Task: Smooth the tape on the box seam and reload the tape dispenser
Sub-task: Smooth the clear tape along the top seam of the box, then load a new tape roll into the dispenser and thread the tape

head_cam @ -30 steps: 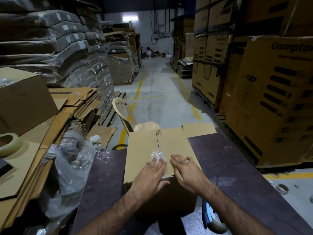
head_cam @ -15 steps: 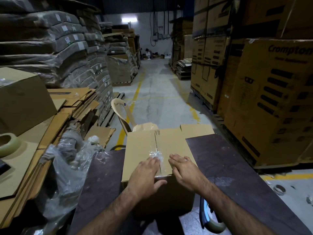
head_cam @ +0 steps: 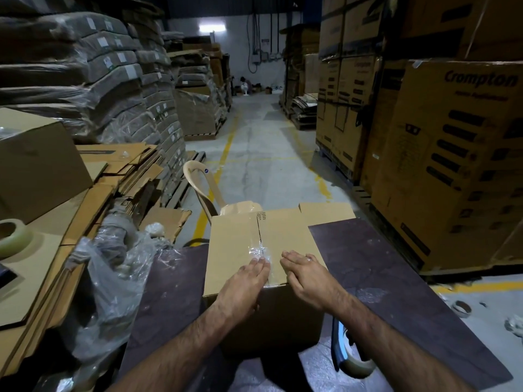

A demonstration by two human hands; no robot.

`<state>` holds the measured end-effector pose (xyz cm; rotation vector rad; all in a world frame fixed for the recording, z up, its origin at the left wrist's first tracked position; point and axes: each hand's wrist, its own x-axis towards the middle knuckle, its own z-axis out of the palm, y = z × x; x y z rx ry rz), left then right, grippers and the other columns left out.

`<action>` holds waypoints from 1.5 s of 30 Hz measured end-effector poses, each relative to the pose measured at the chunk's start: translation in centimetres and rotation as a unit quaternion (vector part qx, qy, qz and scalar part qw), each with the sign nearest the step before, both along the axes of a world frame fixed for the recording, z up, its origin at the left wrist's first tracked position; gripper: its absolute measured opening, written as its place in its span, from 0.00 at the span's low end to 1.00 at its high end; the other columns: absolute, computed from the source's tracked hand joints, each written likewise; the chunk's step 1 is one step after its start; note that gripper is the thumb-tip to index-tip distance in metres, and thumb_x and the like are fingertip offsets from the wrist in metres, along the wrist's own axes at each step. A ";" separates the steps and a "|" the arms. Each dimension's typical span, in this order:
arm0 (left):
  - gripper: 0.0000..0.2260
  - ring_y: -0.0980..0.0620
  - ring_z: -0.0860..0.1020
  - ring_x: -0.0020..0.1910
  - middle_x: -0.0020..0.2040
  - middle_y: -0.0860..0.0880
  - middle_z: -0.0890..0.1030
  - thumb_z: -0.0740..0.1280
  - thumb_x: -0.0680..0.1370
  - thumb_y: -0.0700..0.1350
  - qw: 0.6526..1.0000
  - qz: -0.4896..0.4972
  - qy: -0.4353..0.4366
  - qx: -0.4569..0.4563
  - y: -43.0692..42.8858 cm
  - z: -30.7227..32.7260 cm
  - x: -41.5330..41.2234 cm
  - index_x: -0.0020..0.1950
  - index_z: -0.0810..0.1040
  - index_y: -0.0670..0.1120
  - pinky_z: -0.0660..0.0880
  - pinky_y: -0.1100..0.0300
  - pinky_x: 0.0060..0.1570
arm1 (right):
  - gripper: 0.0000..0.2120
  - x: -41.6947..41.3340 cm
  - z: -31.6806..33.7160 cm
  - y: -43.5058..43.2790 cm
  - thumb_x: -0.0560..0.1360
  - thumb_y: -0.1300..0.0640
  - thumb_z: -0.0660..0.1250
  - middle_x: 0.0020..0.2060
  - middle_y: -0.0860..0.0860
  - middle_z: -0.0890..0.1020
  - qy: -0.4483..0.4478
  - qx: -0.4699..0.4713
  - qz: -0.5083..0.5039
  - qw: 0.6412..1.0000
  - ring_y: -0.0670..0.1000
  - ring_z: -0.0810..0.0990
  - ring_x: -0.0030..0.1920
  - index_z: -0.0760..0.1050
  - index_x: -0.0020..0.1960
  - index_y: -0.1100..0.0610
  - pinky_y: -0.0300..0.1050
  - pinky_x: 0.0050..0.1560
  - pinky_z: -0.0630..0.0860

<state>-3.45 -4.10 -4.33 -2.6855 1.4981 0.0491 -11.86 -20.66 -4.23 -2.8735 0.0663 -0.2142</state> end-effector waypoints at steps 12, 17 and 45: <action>0.26 0.48 0.71 0.69 0.72 0.46 0.71 0.70 0.73 0.38 0.990 -0.033 0.027 -0.137 2.8 0.6 0.0 0.71 0.69 0.46 0.68 0.55 0.69 | 0.21 -2.6 -0.7 -1.6 0.80 0.49 0.53 0.73 0.48 0.67 -0.041 0.016 -0.035 0.998 0.48 0.63 0.73 0.67 0.72 0.52 0.53 0.73 0.60; 0.22 0.45 0.82 0.50 0.52 0.46 0.83 0.73 0.64 0.33 0.970 -0.033 -0.010 -0.239 3.4 -1.5 -1.1 0.55 0.77 0.47 0.80 0.52 0.46 | 0.19 -5.3 -1.5 -3.1 0.76 0.52 0.62 0.67 0.49 0.75 -0.103 0.014 -0.059 0.993 0.51 0.73 0.65 0.74 0.67 0.52 0.53 0.64 0.71; 0.15 0.49 0.81 0.53 0.58 0.47 0.82 0.66 0.77 0.45 0.858 0.273 0.409 -0.147 -14.6 -14.6 -12.5 0.64 0.77 0.46 0.77 0.60 0.51 | 0.15 -13.4 -15.9 -9.6 0.76 0.51 0.65 0.53 0.57 0.82 0.141 0.263 -0.428 0.853 0.58 0.79 0.56 0.78 0.55 0.61 0.44 0.50 0.74</action>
